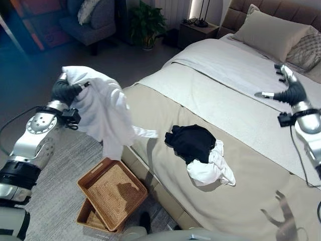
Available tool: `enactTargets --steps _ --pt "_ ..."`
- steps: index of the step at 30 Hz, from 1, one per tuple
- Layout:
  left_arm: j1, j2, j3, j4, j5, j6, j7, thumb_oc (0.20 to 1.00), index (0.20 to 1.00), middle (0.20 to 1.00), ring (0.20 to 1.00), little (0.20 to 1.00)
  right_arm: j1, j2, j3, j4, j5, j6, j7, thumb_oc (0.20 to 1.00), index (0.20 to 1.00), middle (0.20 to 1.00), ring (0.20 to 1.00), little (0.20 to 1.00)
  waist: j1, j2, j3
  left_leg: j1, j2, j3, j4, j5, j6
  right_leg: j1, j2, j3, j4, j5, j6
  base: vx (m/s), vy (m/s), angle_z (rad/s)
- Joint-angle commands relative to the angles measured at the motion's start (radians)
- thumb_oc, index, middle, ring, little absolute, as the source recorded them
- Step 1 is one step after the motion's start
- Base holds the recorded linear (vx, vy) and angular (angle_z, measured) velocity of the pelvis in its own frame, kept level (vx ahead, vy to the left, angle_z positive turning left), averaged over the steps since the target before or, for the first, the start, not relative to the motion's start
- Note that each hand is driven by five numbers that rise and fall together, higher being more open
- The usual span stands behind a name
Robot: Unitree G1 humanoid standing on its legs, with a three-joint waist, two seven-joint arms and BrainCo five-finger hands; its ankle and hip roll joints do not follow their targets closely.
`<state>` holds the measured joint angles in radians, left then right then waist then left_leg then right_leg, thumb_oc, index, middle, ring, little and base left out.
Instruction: Pick up clothes into the bucket
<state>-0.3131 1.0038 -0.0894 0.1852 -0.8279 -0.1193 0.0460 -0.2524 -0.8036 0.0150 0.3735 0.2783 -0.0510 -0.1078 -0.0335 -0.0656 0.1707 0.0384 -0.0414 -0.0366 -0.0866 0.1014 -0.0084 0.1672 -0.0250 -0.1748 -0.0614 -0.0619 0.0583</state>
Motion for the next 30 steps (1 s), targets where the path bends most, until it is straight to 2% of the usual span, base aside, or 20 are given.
enactTargets --steps 1,2,4,5,6,7,8,12,13,14,19,22,23,24,30 --pt "-0.021 0.017 0.125 -0.037 0.068 -0.108 0.031 0.2 0.2 0.2 0.2 0.2 0.022 0.092 -0.01 0.034 0.009 -0.035 -0.009 1.0 1.0 1.0 1.0 1.0 0.033 0.017 -0.013 0.01 0.033 0.02 0.073 -0.109 -0.032 -0.096 -0.102 -0.04 0.084 0.061 0.081 -0.03 0.017 0.1" --pt "-0.018 0.018 0.126 -0.039 0.068 -0.108 0.031 0.2 0.2 0.2 0.2 0.2 0.023 0.093 -0.01 0.034 0.008 -0.036 -0.01 1.0 1.0 1.0 1.0 1.0 0.032 0.016 -0.014 0.009 0.033 0.019 0.074 -0.109 -0.032 -0.097 -0.102 -0.041 0.085 0.06 0.081 -0.05 0.015 0.11" --pt "0.009 0.002 0.163 -0.012 0.085 -0.109 0.037 0.2 0.2 0.2 0.2 0.2 0.06 0.184 -0.014 0.11 -0.004 -0.034 -0.021 1.0 1.0 1.0 1.0 1.0 0.038 0.023 0.003 -0.006 0.027 0.007 0.078 -0.106 -0.031 -0.107 -0.107 -0.052 0.093 0.056 0.081 -0.05 0.014 0.26" --pt "0.009 0.002 0.164 -0.013 0.086 -0.109 0.037 0.2 0.2 0.2 0.2 0.2 0.059 0.184 -0.013 0.111 -0.004 -0.035 -0.022 1.0 1.0 1.0 1.0 1.0 0.038 0.023 0.002 -0.007 0.027 0.006 0.079 -0.106 -0.031 -0.107 -0.108 -0.052 0.093 0.056 0.081 -0.07 0.021 0.26" --pt "0.023 -0.013 0.175 -0.003 0.088 -0.111 0.044 0.2 0.2 0.2 0.2 0.2 0.078 0.228 -0.017 0.166 -0.002 -0.033 -0.031 1.0 1.0 1.0 1.0 1.0 0.041 0.028 0.02 -0.022 0.022 0.0 0.089 -0.105 -0.03 -0.12 -0.112 -0.059 0.102 0.056 0.081 -0.05 0.015 0.1" --pt "0.024 -0.013 0.177 -0.004 0.088 -0.111 0.044 0.2 0.2 0.2 0.2 0.2 0.077 0.229 -0.017 0.167 -0.002 -0.034 -0.031 1.0 1.0 1.0 1.0 1.0 0.04 0.027 0.02 -0.023 0.022 -0.001 0.09 -0.106 -0.03 -0.121 -0.112 -0.059 0.104 0.055 0.081 -0.12 0.037 0.11" --pt "0.023 -0.029 0.173 0.003 0.095 -0.111 0.054 0.2 0.2 0.2 0.2 0.2 0.08 0.255 -0.017 0.207 0.007 -0.035 -0.041 1.0 1.0 1.0 1.0 1.0 0.04 0.032 0.046 -0.045 0.015 -0.008 0.107 -0.105 -0.028 -0.142 -0.117 -0.059 0.118 0.056 0.081 -0.13 0.037 0.15" --pt "0.026 -0.057 0.177 0.021 0.124 -0.112 0.077 0.2 0.2 0.2 0.2 0.2 0.09 0.283 -0.024 0.25 0.016 -0.036 -0.054 1.0 1.0 1.0 1.0 1.0 0.038 0.039 0.088 -0.091 0.007 -0.015 0.144 -0.107 -0.023 -0.188 -0.127 -0.054 0.153 0.054 0.078 -0.11 0.043 0.08" --pt "0.029 -0.085 0.18 0.029 0.146 -0.113 0.094 0.2 0.2 0.2 0.2 0.2 0.096 0.296 -0.028 0.264 0.011 -0.037 -0.061 1.0 1.0 1.0 1.0 1.0 0.036 0.045 0.122 -0.123 -0.001 -0.019 0.173 -0.107 -0.019 -0.222 -0.135 -0.052 0.183 0.052 0.077 -0.14 0.063 0.02" --pt "0.029 -0.086 0.18 0.028 0.147 -0.113 0.095 0.2 0.2 0.2 0.2 0.2 0.096 0.295 -0.028 0.264 0.011 -0.037 -0.061 1.0 1.0 1.0 1.0 1.0 0.036 0.045 0.121 -0.127 -0.001 -0.019 0.176 -0.109 -0.019 -0.226 -0.136 -0.052 0.186 0.051 0.077 -0.13 0.073 0.02" --pt "0.027 -0.172 0.175 0.053 0.177 -0.12 0.128 0.2 0.2 0.2 0.2 0.2 0.11 0.326 -0.027 0.299 0.024 -0.051 -0.072 1.0 1.0 1.0 1.0 1.0 0.029 0.053 0.196 -0.223 -0.013 -0.022 0.272 -0.122 -0.006 -0.323 -0.16 -0.034 0.288 0.035 0.065 -0.1 0.075 0.01" --pt "-0.014 -0.219 0.151 0.099 0.186 -0.124 0.146 0.2 0.2 0.2 0.2 0.2 0.122 0.358 -0.005 0.345 0.011 -0.057 -0.077 1.0 1.0 1.0 1.0 1.0 0.021 0.043 0.248 -0.307 -0.016 -0.029 0.352 -0.136 -0.003 -0.391 -0.18 -0.031 0.359 0.019 0.057 -0.11 0.055 0.04" --pt "-0.016 -0.219 0.15 0.1 0.186 -0.124 0.146 0.2 0.2 0.2 0.2 0.2 0.121 0.358 -0.005 0.346 0.011 -0.057 -0.077 1.0 1.0 1.0 1.0 1.0 0.021 0.043 0.247 -0.31 -0.017 -0.029 0.355 -0.137 -0.003 -0.394 -0.181 -0.03 0.362 0.018 0.057 -0.14 0.042 0.07" --pt "-0.041 -0.229 0.133 0.13 0.207 -0.126 0.162 0.2 0.2 0.2 0.2 0.2 0.122 0.369 0.011 0.361 0.004 -0.061 -0.081 1.0 1.0 1.0 1.0 1.0 0.017 0.036 0.277 -0.352 -0.013 -0.034 0.391 -0.141 -0.003 -0.432 -0.185 -0.029 0.389 0.014 0.055 -0.08 0.015 0.06" --pt "-0.125 -0.212 0.071 0.198 0.258 -0.122 0.202 0.2 0.2 0.2 0.2 0.2 0.116 0.384 0.044 0.376 -0.005 -0.072 -0.099 1.0 1.0 1.0 1.0 1.0 0.016 0.014 0.331 -0.46 -0.013 -0.046 0.47 -0.149 -0.006 -0.523 -0.191 -0.031 0.453 -0.001 0.049 -0.1 0.005 0.09"
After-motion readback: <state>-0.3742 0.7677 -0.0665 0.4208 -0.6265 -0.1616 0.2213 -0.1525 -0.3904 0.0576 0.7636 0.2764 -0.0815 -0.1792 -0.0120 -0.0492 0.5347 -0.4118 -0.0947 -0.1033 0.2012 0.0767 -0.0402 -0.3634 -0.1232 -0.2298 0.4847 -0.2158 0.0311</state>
